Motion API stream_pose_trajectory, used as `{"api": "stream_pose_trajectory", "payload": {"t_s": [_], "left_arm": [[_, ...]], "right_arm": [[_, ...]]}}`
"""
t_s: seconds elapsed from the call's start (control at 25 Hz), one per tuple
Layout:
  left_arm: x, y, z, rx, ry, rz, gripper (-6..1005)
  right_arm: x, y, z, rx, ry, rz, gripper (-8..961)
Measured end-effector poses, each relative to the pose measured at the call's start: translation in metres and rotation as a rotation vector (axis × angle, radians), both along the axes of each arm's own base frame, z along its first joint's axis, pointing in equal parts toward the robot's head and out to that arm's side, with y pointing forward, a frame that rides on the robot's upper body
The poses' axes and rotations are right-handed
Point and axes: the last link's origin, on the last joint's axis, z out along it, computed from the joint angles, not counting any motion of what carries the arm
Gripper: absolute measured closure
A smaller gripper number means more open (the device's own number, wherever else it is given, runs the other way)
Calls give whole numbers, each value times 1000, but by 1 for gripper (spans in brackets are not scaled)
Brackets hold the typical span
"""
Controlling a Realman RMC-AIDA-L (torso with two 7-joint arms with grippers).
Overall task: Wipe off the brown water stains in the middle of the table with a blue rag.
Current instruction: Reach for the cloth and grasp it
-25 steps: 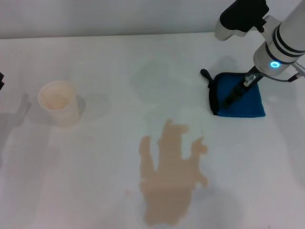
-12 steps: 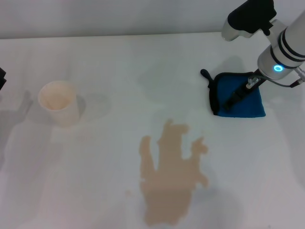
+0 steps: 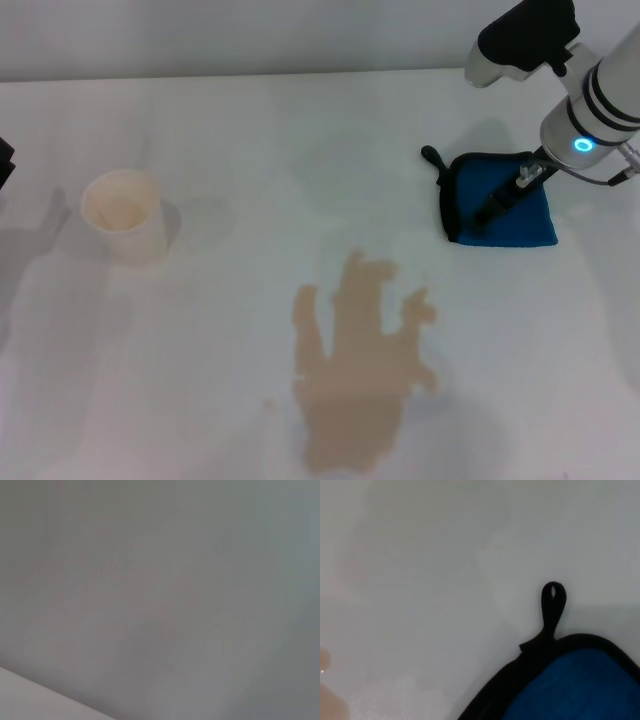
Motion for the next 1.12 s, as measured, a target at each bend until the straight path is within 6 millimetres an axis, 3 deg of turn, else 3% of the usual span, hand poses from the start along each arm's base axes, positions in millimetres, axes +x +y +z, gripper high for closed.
{"api": "stream_pose_trajectory", "payload": {"t_s": [0.24, 0.48, 1.12], "left_arm": [[1, 1, 1, 3, 1, -5, 122], [1, 1, 2, 6, 17, -8, 121], [-1, -2, 2, 10, 22, -8, 121]], "right_arm": [[1, -3, -2, 3, 38, -32, 104], [1, -5, -2, 0, 55, -54, 234], [1, -7, -3, -8, 51, -61, 243]]}}
